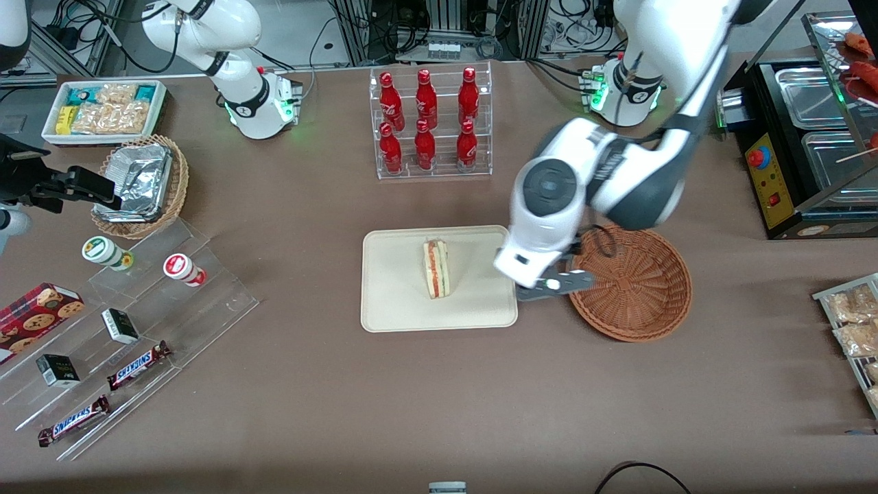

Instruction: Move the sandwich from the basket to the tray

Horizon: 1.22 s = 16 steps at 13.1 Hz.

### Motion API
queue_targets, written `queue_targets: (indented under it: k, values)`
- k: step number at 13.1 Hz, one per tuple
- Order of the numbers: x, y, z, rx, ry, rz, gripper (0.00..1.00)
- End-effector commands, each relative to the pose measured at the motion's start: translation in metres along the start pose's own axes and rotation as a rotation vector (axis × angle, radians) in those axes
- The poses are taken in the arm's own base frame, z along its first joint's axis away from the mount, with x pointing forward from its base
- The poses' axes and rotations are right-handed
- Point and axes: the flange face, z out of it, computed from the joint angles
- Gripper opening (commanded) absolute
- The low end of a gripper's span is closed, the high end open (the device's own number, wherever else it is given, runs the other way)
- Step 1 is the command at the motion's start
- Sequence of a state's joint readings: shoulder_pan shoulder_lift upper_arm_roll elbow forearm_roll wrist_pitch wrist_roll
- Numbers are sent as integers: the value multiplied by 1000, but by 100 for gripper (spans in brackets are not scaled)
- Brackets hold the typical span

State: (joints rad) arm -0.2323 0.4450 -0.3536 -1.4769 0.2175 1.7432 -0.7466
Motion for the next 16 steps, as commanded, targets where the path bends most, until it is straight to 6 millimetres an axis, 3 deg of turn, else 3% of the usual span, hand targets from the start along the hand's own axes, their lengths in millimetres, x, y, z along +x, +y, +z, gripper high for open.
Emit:
queue_targets:
  k: [1,5,10,16]
  values:
    - [-16,-44,-11,7,-15,75,100]
    - [-10,-124,-33,-10,-16,131,100]
    - [-13,-205,-67,-44,-78,257,100]
    - [-27,-275,-118,-76,-80,330,100]
